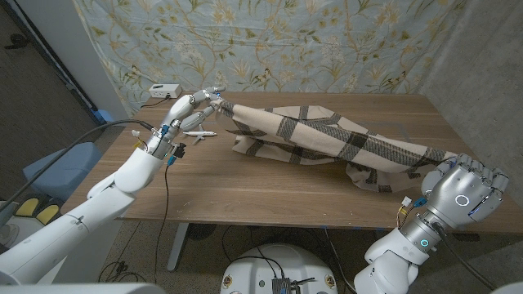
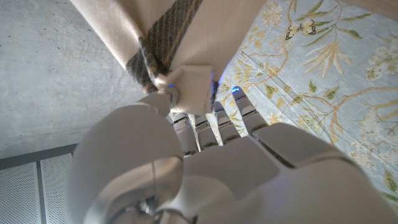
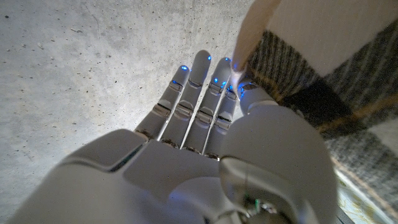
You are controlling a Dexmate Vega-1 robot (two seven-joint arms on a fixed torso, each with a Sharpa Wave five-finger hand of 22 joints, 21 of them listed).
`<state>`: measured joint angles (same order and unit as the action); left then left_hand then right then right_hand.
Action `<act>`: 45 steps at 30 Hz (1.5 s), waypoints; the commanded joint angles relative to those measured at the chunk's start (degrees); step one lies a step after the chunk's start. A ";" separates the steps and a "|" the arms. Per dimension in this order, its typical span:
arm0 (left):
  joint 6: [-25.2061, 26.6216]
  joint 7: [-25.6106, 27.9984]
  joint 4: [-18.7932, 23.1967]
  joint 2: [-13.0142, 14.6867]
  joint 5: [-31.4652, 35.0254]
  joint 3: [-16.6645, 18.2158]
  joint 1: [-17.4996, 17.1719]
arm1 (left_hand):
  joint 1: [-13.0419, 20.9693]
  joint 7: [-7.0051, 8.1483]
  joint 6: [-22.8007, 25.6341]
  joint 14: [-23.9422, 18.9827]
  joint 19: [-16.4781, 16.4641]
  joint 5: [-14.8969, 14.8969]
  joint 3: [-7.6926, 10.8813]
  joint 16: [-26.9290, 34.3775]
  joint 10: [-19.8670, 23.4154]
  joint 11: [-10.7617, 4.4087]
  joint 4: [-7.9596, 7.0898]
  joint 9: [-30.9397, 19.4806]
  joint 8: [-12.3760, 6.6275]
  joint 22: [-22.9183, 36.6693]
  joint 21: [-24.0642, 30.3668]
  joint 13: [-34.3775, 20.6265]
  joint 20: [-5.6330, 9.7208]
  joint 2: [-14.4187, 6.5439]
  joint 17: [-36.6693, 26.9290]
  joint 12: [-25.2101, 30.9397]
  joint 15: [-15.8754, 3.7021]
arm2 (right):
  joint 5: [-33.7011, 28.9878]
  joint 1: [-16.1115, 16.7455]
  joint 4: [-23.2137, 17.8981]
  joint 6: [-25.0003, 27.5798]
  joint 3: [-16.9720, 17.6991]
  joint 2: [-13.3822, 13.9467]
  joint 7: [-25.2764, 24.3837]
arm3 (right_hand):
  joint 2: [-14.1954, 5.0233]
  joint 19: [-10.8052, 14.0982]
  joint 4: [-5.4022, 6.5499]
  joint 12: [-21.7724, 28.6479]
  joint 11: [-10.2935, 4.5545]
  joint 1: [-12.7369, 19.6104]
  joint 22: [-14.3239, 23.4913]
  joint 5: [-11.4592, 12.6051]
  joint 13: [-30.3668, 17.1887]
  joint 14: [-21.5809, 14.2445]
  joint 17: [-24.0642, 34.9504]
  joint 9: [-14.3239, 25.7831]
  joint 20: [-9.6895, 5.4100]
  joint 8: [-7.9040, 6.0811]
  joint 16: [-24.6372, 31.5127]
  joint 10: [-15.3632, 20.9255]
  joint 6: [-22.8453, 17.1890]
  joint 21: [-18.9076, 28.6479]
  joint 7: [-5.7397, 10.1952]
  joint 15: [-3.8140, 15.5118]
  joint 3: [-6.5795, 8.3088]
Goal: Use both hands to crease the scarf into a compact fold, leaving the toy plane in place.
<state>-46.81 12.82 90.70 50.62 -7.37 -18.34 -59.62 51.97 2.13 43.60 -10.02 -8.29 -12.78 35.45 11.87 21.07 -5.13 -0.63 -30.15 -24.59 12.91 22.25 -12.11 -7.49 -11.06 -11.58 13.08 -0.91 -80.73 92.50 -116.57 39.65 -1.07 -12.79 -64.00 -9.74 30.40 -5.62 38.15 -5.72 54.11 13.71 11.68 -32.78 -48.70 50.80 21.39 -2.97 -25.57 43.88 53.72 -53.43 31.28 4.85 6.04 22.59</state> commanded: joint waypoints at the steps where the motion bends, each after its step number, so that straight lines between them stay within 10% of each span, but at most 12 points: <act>1: 10.57 -42.24 -10.83 -16.67 -38.15 1.34 10.32 | 1.90 -5.46 -0.22 -0.40 2.42 2.62 0.12 2.14 2.44 -0.04 0.53 -14.00 -17.69 0.86 3.31 -2.71 0.21 -0.73 -1.77 0.83 -0.68 | 1.96 -5.73 -19.80 -19.89 10.34 -7.72 0.00 | 0.00 -3.41 2.94 2.44 -1.33 0.12 -0.62 1.81 -3.27 -1.25 6.74 5.75 -1.38 -4.32 -6.28 -1.32 1.80 5.06 1.36 6.76 0.36; 35: 11.68 -35.85 -12.62 -17.90 -31.71 -0.36 14.06 | 1.85 -5.53 -0.52 -0.32 2.69 2.61 0.25 2.19 2.44 0.11 0.34 -14.06 -18.22 0.88 3.92 -3.04 0.17 -0.72 -1.79 0.81 -0.57 | 11.97 -12.41 -15.55 -0.82 2.15 18.83 2.89 | 0.03 -3.82 3.17 2.48 -1.32 0.25 -0.93 1.94 -3.33 -1.74 7.94 5.49 -1.38 -4.54 -7.69 -1.26 1.66 6.23 1.48 6.82 0.29; 45: 11.20 -24.00 -11.20 -18.27 -19.75 -0.62 16.86 | 1.89 -5.78 -0.63 -0.38 2.68 2.59 0.32 2.23 2.53 0.04 0.34 -14.02 -18.35 0.88 4.15 -3.13 0.29 -0.73 -1.79 0.84 -0.64 | 16.92 -17.98 -11.46 2.87 0.28 27.46 7.83 | 0.09 -4.00 3.23 2.43 -1.57 0.26 -1.02 1.96 -3.36 -1.76 8.26 5.49 -1.44 -4.58 -8.15 -1.38 1.79 6.54 1.54 6.79 0.24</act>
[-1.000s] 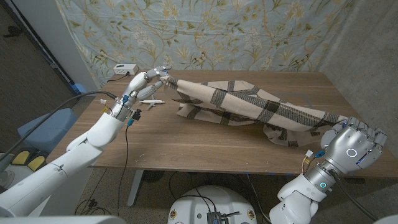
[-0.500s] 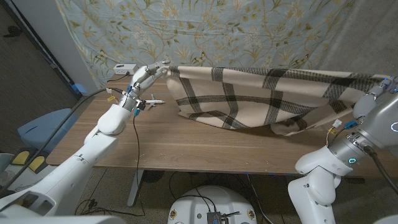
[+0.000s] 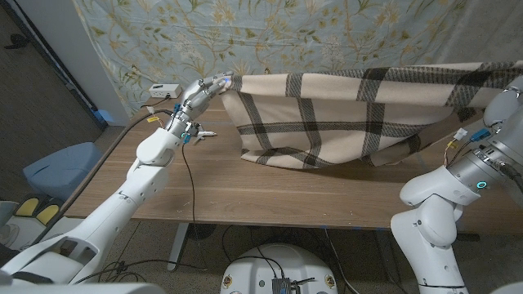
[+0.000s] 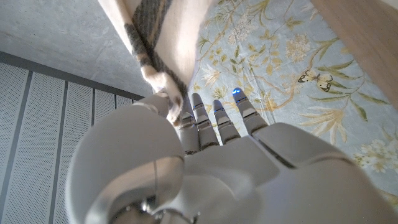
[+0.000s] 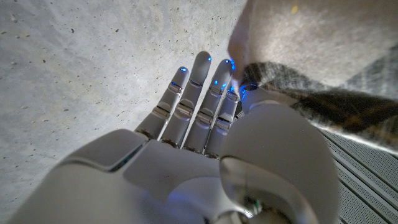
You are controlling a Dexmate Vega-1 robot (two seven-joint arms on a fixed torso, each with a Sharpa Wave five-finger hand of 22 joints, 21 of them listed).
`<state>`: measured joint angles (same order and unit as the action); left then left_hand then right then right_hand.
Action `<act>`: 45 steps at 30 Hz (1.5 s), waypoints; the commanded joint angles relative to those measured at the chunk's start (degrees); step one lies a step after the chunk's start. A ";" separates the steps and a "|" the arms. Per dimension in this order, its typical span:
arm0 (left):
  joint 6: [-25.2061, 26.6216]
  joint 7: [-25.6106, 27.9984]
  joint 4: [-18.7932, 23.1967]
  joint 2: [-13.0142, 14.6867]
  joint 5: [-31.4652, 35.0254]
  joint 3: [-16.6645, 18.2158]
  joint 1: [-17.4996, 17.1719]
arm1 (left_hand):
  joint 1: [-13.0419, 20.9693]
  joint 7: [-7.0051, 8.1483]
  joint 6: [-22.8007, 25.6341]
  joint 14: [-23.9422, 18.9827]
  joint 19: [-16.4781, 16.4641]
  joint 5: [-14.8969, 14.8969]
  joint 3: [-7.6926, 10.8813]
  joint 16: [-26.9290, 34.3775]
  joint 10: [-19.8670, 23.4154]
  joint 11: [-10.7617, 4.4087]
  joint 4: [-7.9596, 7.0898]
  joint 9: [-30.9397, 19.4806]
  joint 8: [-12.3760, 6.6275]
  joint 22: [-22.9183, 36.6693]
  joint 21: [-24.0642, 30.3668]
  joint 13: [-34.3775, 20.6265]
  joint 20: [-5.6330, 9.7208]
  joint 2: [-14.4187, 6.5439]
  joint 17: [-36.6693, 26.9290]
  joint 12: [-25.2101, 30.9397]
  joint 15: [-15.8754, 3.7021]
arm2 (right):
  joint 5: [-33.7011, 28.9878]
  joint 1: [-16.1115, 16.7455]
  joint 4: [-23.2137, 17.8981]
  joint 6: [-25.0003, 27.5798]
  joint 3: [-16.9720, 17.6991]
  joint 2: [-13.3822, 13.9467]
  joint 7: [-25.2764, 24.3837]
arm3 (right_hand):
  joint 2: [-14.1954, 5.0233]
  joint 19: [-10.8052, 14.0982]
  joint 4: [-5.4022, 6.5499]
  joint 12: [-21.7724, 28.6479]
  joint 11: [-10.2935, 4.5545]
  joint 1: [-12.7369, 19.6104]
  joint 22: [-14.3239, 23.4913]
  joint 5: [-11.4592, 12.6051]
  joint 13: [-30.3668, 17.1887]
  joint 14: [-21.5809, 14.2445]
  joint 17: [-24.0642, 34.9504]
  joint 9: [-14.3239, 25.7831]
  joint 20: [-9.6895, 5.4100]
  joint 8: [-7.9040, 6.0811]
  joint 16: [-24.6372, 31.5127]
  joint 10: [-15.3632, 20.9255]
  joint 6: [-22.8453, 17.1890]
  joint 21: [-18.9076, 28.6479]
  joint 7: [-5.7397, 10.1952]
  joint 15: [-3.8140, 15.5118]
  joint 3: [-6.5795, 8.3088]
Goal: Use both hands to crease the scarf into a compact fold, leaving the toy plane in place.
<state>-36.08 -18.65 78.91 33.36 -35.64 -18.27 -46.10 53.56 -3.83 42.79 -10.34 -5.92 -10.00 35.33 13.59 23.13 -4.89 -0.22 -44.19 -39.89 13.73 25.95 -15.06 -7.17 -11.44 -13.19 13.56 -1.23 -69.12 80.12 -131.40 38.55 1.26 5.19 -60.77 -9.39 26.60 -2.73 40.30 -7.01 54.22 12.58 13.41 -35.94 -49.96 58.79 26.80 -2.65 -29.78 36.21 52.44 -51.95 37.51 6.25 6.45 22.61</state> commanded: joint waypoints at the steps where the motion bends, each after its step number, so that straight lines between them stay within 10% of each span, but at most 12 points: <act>1: 0.66 9.40 0.68 -1.01 10.55 -0.70 3.59 | 0.35 0.28 0.36 -0.11 0.31 -0.20 0.45 0.50 0.53 -0.29 0.00 0.10 -3.10 0.06 0.50 -0.20 0.04 -0.28 -0.15 0.38 -0.36 | 6.15 -6.18 3.93 4.04 -2.22 10.19 4.92 | -0.22 -0.29 0.36 0.26 -0.33 0.13 0.10 0.23 -0.21 -0.45 0.29 0.06 -1.83 -0.34 -0.56 -0.17 0.39 0.31 0.20 6.35 0.19; 14: 14.25 31.49 7.02 1.50 36.85 -2.63 6.07 | 0.46 -0.04 0.42 0.13 0.42 -0.31 0.46 0.44 0.17 -0.10 0.17 0.67 -3.01 0.05 0.74 -0.31 0.14 -0.30 -0.12 0.23 -0.28 | 17.42 -16.23 13.43 4.27 -5.17 19.43 9.90 | -0.26 -0.49 0.45 0.17 -0.27 0.19 -0.03 0.27 -0.03 -0.61 0.74 -0.21 -1.81 -0.31 -1.15 -0.05 0.35 0.78 0.25 6.41 0.16; 28: 30.13 39.22 9.15 1.81 50.36 -8.38 10.87 | 0.52 -0.18 0.32 0.33 0.39 -0.37 0.37 0.42 -0.17 0.01 0.29 1.35 -2.85 0.02 1.10 -0.45 0.34 -0.30 -0.13 0.10 -0.31 | 27.13 -27.50 25.47 5.27 -10.81 25.08 9.60 | -0.22 -0.71 0.48 0.11 -0.35 0.26 -0.12 0.29 -0.05 -0.74 1.11 -0.43 -1.87 -0.31 -1.65 -0.12 0.27 1.16 0.10 6.41 0.13; 45: 41.90 44.78 1.34 -1.29 59.31 -17.16 18.57 | 0.55 0.03 0.29 0.40 0.40 -0.45 0.33 0.47 -0.13 -0.17 0.33 2.07 -2.77 -0.02 1.50 -0.59 0.49 -0.27 -0.16 0.11 -0.36 | 37.48 -41.42 43.32 2.18 -21.53 26.35 6.32 | -0.23 -0.81 0.47 -0.11 -0.11 0.41 -0.24 0.33 0.23 -0.99 1.61 -0.77 -1.75 -0.32 -2.21 -0.08 0.06 1.74 -0.06 6.39 0.11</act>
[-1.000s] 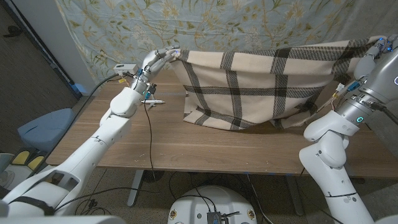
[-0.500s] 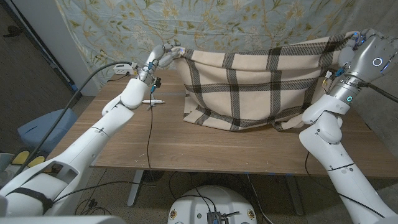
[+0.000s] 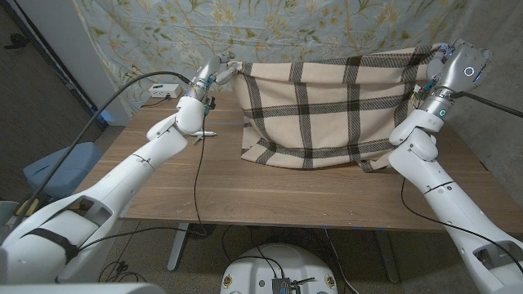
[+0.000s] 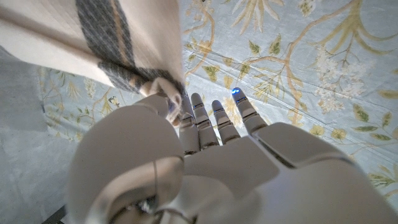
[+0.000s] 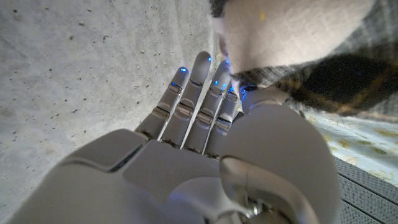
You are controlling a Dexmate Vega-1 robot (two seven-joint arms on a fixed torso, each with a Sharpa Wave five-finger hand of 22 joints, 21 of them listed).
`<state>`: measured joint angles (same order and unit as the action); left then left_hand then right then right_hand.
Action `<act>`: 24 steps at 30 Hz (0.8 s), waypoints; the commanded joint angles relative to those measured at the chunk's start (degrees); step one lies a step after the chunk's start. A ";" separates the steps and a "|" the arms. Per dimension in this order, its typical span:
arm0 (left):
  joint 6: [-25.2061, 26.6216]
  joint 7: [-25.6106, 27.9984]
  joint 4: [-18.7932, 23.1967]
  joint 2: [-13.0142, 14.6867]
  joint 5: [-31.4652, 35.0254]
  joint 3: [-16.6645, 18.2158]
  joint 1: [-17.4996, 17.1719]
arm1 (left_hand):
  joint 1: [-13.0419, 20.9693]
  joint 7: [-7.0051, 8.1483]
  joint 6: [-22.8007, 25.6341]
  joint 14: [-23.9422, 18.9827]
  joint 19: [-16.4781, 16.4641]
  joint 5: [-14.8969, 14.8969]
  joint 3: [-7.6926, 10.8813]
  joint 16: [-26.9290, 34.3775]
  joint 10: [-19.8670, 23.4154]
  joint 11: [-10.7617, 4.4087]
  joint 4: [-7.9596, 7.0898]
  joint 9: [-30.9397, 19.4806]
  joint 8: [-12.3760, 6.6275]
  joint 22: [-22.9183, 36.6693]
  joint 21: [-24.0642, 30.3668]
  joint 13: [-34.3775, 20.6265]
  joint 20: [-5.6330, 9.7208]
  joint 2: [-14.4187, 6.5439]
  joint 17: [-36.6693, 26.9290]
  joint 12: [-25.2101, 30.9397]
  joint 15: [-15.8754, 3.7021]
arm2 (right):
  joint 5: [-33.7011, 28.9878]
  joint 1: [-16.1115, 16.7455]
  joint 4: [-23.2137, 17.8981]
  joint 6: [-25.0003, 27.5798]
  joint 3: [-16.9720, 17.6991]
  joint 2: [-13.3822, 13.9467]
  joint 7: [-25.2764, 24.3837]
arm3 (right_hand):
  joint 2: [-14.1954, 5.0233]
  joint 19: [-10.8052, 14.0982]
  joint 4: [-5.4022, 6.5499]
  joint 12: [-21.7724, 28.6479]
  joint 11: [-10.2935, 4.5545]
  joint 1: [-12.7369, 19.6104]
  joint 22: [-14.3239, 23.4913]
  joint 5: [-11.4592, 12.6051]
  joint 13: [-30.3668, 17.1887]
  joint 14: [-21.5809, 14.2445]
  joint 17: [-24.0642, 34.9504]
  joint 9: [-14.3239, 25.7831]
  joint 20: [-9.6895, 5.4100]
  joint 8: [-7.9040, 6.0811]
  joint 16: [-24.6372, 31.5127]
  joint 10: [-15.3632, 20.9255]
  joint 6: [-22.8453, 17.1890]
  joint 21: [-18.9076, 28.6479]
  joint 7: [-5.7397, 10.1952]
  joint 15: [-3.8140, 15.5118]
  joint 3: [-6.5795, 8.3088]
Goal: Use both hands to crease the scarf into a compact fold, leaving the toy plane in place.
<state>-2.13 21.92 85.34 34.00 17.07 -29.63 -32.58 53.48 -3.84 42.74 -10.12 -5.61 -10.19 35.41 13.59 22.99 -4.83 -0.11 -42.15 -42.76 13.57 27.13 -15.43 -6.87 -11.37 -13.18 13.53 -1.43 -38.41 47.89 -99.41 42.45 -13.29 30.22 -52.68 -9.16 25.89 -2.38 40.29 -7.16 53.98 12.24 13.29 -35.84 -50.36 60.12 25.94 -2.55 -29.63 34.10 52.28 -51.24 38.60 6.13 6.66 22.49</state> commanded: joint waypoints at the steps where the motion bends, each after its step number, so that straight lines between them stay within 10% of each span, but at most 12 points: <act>1: 8.31 4.45 -5.72 -2.18 6.78 -6.23 5.43 | 0.62 0.12 0.34 0.17 0.08 -0.27 0.27 0.47 0.09 -0.13 0.23 0.09 0.12 0.14 0.35 -0.24 0.24 -0.34 -0.16 0.17 -0.18 | 7.16 -9.85 12.24 -2.05 -7.63 1.45 -1.90 | -0.46 -0.06 0.11 -0.15 0.08 0.67 0.09 0.45 0.26 -0.65 0.31 0.05 -1.78 -0.49 -0.12 0.17 -0.74 0.71 -0.05 6.17 0.23; 18: 17.38 10.01 -11.64 -4.68 14.50 -14.41 9.22 | 0.49 1.81 0.43 -1.48 -0.55 -0.51 -0.60 0.54 1.37 -0.50 1.79 2.05 0.94 0.00 1.25 -0.17 0.20 1.46 0.76 0.51 -0.51 | 10.91 -16.56 19.80 -4.07 -17.68 4.42 2.40 | -0.23 1.46 -1.50 -2.71 2.02 2.19 -0.42 -0.43 4.04 -1.43 -4.24 -2.22 0.82 0.32 -2.83 0.48 -2.10 2.32 -1.10 5.83 -0.23; 24: 19.39 8.70 -11.36 -4.52 14.66 -15.70 9.33 | -0.47 2.41 -8.09 -2.00 -0.42 -1.01 -1.94 -0.19 -0.15 0.44 3.63 7.86 9.59 -0.41 2.12 0.40 0.29 1.06 1.88 0.02 -0.07 | 10.66 -18.78 15.28 4.93 -22.83 8.00 16.54 | 0.06 -1.21 -1.34 -11.00 3.25 -0.17 -0.97 -2.93 8.92 6.82 -12.36 -7.18 2.40 8.33 -11.36 -10.40 7.26 2.58 0.14 4.97 0.32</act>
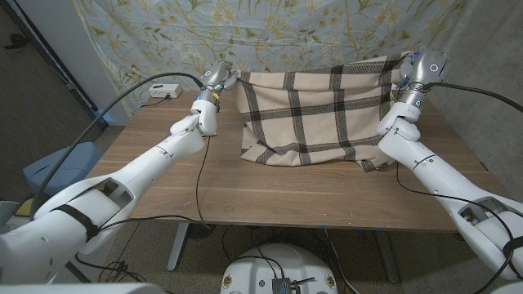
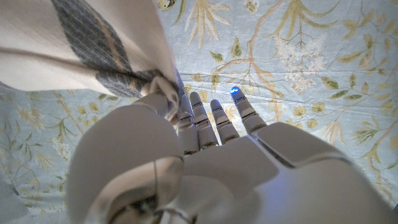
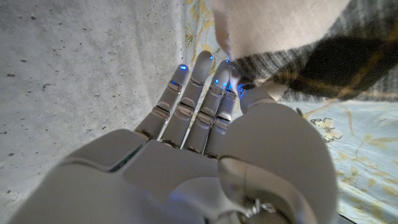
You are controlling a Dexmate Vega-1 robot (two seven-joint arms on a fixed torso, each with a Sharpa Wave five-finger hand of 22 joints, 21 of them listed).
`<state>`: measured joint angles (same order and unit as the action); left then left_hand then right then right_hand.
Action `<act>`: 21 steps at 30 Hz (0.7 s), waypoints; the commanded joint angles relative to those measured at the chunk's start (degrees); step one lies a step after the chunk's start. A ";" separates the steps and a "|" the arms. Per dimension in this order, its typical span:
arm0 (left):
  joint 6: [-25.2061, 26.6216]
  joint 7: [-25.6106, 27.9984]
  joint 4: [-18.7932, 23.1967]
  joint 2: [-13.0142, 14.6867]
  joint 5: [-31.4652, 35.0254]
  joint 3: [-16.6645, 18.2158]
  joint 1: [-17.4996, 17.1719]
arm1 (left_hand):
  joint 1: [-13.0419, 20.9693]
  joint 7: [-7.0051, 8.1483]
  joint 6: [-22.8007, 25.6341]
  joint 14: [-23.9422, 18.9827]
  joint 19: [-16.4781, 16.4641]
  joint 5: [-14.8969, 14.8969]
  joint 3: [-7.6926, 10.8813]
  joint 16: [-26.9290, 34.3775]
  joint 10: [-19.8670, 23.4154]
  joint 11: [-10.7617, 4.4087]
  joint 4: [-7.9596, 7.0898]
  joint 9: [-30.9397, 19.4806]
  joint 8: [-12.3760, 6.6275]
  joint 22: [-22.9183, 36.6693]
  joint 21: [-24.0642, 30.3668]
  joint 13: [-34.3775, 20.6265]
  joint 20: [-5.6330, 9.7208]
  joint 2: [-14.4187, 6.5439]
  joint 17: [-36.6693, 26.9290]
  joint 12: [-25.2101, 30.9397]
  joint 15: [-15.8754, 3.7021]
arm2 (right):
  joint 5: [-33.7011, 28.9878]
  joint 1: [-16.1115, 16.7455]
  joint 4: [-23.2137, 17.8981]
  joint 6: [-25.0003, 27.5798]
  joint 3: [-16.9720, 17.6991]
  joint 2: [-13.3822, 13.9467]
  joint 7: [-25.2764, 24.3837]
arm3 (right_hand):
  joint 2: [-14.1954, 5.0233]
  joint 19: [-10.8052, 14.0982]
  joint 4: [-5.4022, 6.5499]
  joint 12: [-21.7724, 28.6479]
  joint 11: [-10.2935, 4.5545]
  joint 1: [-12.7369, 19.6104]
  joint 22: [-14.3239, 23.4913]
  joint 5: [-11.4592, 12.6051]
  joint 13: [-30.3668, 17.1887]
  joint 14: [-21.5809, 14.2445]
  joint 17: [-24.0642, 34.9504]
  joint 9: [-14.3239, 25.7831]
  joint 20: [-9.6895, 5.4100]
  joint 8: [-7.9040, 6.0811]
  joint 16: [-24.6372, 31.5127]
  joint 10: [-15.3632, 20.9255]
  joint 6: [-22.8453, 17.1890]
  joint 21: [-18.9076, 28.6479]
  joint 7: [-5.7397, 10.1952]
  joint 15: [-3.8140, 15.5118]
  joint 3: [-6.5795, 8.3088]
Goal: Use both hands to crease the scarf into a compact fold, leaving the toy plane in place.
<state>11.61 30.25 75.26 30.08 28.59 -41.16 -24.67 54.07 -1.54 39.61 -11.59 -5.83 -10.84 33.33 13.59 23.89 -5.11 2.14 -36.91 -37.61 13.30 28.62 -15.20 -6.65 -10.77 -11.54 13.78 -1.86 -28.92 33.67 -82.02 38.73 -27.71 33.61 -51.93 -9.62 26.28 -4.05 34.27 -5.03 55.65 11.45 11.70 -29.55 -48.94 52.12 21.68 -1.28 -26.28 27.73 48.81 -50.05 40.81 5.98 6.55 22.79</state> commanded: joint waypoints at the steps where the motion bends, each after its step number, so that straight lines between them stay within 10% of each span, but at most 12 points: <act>1: 5.54 0.50 -1.40 -0.59 3.09 -4.32 1.42 | -1.49 1.17 -7.05 -0.56 -0.13 -0.37 -0.22 -0.28 -1.76 1.03 1.43 3.85 6.53 -0.22 0.79 0.36 0.09 0.38 0.26 -0.42 0.43 | 1.18 -5.22 -2.62 10.52 -9.26 4.93 18.25 | 0.78 -2.49 0.40 -6.55 1.53 -2.52 -0.26 -1.44 3.32 6.94 -5.54 -3.72 1.54 6.34 -6.34 -9.34 7.57 0.20 0.10 4.56 0.04; 4: 5.57 0.32 -1.19 -0.39 2.98 -4.70 1.26 | -2.86 2.52 -13.01 -0.50 -0.03 -0.32 -1.17 -0.46 -3.31 1.38 1.33 6.66 11.73 -0.41 1.16 0.89 -0.08 0.41 0.12 -0.80 0.72 | 1.62 -7.09 -4.39 14.18 -11.89 6.77 25.95 | 1.69 -5.94 0.30 -13.15 1.94 -5.10 -0.57 -1.51 5.88 14.91 -9.47 -6.69 2.96 13.00 -11.71 -18.82 17.87 -0.67 0.24 2.87 -0.35; 8: 4.38 -0.18 -0.38 0.38 2.50 -4.96 0.81 | -5.65 3.61 -20.81 -0.32 0.35 -0.21 -2.30 -0.96 -6.36 1.63 0.54 10.31 18.21 -0.64 1.50 1.69 -0.27 1.31 0.04 -1.66 1.48 | 3.25 -8.44 -6.36 16.53 -13.53 8.72 32.91 | 2.91 -9.25 0.94 -18.80 2.35 -8.77 -0.77 -1.78 7.84 22.23 -11.59 -8.52 4.19 16.29 -15.02 -26.36 27.31 -1.98 0.06 0.91 -2.33; 13: 2.24 -1.13 1.99 1.89 1.40 -4.52 -0.57 | -10.35 3.22 -24.15 0.56 1.28 0.31 -4.53 -1.43 -8.47 3.09 -1.71 13.70 22.49 -0.81 1.52 2.32 -1.48 1.92 -0.20 -1.95 3.05 | 3.93 -7.35 -8.89 17.31 -13.72 10.27 33.90 | 3.69 -11.17 1.03 -21.38 2.98 -10.37 -0.88 -1.64 8.68 25.80 -12.84 -9.16 4.90 16.37 -16.29 -30.28 31.45 -2.96 -0.50 -0.53 -3.40; 21: -2.71 -5.79 6.32 4.97 -1.56 -3.31 -3.25 | -13.20 3.25 -23.83 0.71 1.88 0.80 -6.65 -1.68 -9.24 3.55 -2.28 15.50 23.81 -0.93 1.39 2.61 -1.12 4.19 0.01 -1.94 3.00 | 4.87 -2.13 -17.52 16.68 -12.48 15.43 35.19 | 2.87 -9.29 0.12 -20.78 3.20 -9.87 -0.90 -1.52 9.47 23.28 -14.33 -9.59 4.04 13.97 -15.19 -26.67 26.31 -2.55 -1.08 0.03 -3.02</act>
<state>13.77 29.01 77.07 31.85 29.94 -45.18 -25.17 42.09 1.72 15.52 -10.85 -4.57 -10.20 27.41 12.26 15.19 -1.74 0.08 -21.89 -14.36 12.24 29.94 -12.52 -7.87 -6.96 -11.47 11.85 0.93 -25.60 27.67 -90.57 53.65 -39.60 43.10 -23.55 -6.22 16.28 -3.49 13.08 -1.88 45.84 10.37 9.95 -20.13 -24.80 38.01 11.99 2.79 -11.84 12.09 21.28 -22.47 37.92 4.94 2.58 19.56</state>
